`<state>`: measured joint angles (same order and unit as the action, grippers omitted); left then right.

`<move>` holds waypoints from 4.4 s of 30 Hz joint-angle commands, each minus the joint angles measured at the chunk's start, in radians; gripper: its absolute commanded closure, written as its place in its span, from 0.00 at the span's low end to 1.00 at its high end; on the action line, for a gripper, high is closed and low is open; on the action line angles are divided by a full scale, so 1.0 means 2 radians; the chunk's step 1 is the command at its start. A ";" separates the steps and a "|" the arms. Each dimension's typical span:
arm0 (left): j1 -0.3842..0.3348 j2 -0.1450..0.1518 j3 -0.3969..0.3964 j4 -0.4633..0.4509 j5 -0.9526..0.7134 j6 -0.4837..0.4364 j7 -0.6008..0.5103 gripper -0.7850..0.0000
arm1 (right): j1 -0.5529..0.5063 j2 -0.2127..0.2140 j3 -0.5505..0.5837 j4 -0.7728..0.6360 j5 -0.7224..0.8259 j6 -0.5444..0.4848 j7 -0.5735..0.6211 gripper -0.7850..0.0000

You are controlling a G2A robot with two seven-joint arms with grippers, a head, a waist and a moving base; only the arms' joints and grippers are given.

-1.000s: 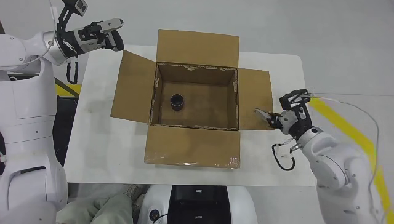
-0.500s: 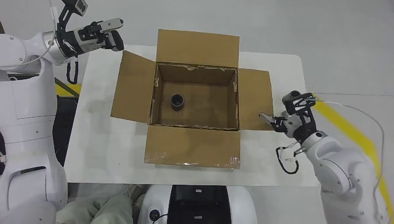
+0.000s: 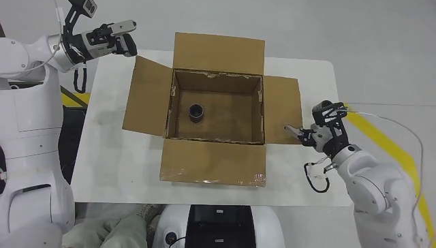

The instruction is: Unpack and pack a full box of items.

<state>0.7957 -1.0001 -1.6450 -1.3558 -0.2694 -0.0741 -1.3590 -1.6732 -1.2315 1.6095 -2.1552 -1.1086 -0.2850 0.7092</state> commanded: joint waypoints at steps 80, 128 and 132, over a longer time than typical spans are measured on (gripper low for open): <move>0.000 0.000 0.000 0.000 0.000 0.000 0.000 0.00 | 0.131 0.010 -0.041 0.294 -0.015 0.151 -0.004 0.55; 0.000 0.000 0.000 0.000 0.000 0.000 0.000 0.00 | -0.013 0.019 0.031 -0.014 -0.012 0.116 -0.078 1.00; 0.000 0.000 0.000 0.000 0.000 0.000 0.000 0.00 | 0.003 0.019 0.010 -0.018 -0.009 0.101 -0.086 1.00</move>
<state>0.7957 -1.0001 -1.6450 -1.3558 -0.2694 -0.0741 -1.3590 -1.6777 -1.1932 1.6408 -2.1948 -1.1286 -0.0736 0.5386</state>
